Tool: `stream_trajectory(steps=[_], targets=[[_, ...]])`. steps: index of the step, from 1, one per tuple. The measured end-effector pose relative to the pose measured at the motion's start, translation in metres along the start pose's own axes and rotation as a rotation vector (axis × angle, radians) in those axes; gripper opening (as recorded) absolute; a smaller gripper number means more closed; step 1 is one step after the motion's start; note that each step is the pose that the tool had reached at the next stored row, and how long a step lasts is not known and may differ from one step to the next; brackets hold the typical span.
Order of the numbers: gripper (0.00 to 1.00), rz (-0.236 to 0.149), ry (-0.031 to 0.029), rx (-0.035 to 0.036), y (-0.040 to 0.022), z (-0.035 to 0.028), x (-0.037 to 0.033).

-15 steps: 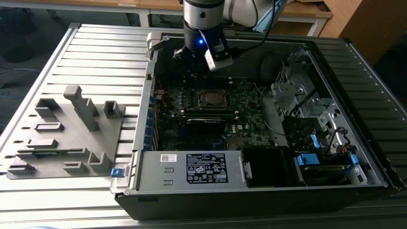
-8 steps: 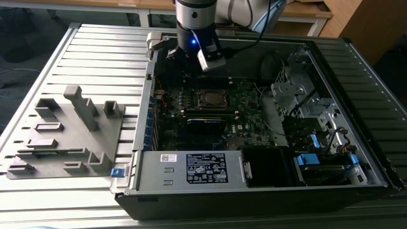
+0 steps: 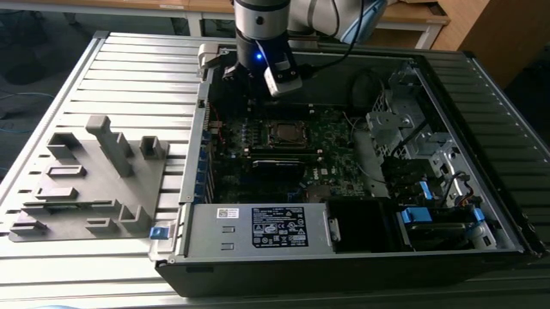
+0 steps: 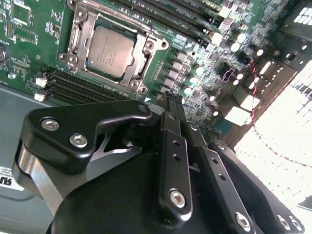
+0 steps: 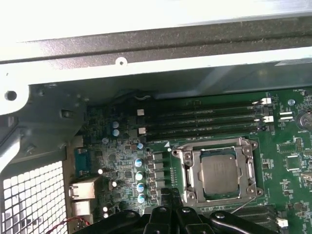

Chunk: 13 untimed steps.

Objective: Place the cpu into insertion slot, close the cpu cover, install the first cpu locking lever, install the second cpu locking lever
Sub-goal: 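Install the first cpu locking lever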

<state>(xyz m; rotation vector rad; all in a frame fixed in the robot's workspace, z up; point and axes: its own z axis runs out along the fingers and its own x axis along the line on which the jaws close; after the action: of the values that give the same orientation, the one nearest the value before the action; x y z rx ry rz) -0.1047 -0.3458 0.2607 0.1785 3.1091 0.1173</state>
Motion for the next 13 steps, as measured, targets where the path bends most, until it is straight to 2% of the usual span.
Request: stream_trajectory(steps=[2,6,8,10,13], targets=[[0.11,0.000,0.0012,-0.0102,0.0001,0.0000,-0.0001],[0.11,0.000,0.0021,-0.0185,-0.0002,0.0001,0.0021],[0.11,0.001,0.0034,-0.0296,-0.0005,0.0002,0.0044],[0.11,0.001,0.0057,-0.0507,-0.0006,0.0002,0.0056],[0.11,0.003,0.0104,-0.0917,-0.0007,0.0002,0.0068]])
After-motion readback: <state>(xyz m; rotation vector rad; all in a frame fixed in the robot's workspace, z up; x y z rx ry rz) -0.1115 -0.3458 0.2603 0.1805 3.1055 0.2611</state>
